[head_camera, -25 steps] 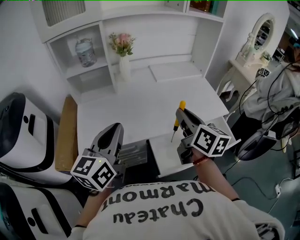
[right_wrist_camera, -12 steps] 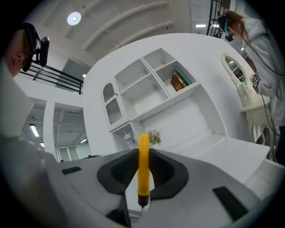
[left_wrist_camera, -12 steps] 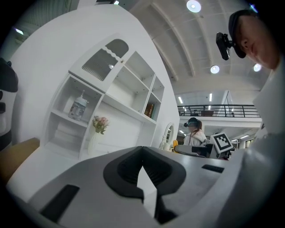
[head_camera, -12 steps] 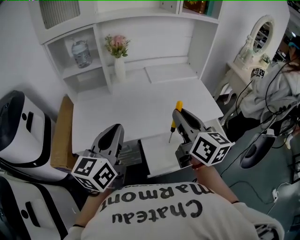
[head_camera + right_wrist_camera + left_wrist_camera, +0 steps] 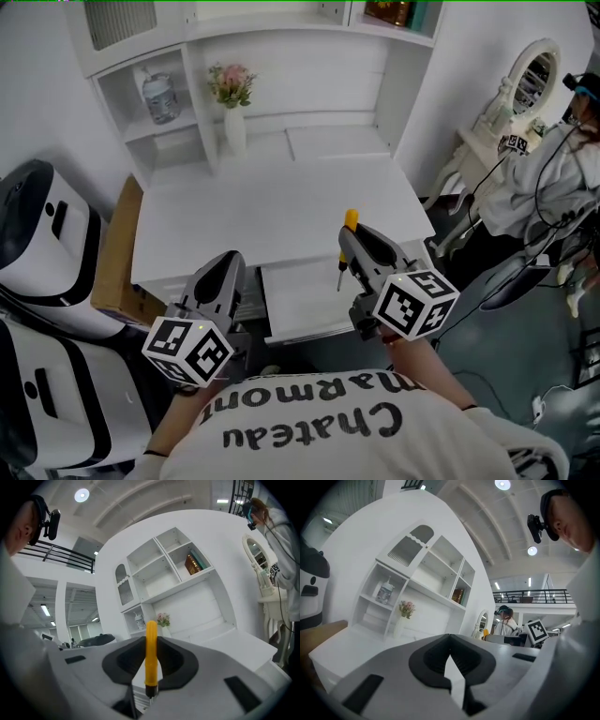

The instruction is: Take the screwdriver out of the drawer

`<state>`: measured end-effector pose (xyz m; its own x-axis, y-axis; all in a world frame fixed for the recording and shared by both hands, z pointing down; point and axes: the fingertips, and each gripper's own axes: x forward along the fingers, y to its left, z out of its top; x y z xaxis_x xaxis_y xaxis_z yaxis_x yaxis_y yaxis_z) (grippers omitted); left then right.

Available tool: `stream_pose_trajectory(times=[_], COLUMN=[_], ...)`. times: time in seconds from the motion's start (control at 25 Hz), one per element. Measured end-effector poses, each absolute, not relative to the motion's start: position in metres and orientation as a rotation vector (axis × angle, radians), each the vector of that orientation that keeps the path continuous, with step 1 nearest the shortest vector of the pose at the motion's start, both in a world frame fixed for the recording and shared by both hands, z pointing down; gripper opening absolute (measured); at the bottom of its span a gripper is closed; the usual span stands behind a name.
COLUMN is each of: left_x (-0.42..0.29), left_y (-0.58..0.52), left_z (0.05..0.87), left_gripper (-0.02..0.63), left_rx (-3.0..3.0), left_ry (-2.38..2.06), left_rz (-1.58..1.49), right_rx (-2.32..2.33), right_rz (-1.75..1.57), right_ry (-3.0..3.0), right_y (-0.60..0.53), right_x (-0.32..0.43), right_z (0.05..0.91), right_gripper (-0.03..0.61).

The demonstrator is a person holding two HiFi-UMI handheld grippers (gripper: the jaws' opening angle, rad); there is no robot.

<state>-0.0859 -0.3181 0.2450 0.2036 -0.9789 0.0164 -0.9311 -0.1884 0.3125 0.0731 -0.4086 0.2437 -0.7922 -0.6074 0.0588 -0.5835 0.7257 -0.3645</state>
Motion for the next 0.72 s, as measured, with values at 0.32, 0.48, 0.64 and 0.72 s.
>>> stream_pose_trajectory(times=[0.32, 0.48, 0.64, 0.72], left_x=[-0.053, -0.041, -0.032, -0.029], left_y=[-0.301, -0.293, -0.282, -0.277], left_z=[0.249, 0.254, 0.261, 0.263], left_gripper=[0.021, 0.020, 0.020, 0.020], left_rx=[2.189, 2.177, 2.153, 2.141], left_ry=[-1.864, -1.874, -1.893, -1.904], left_rz=[-0.252, -0.235, -0.225, -0.231], right_rx=[-0.917, -0.900, -0.879, -0.871], right_rz=[-0.604, -0.617, -0.641, -0.645], right_ry=[2.897, 2.898, 2.908, 2.916], right_y=[-0.398, -0.394, -0.386, -0.381], right_x=[0.099, 0.108, 0.116, 0.120], right_z=[0.255, 0.260, 0.268, 0.271], right_gripper=[0.083, 0.083, 0.083, 0.083])
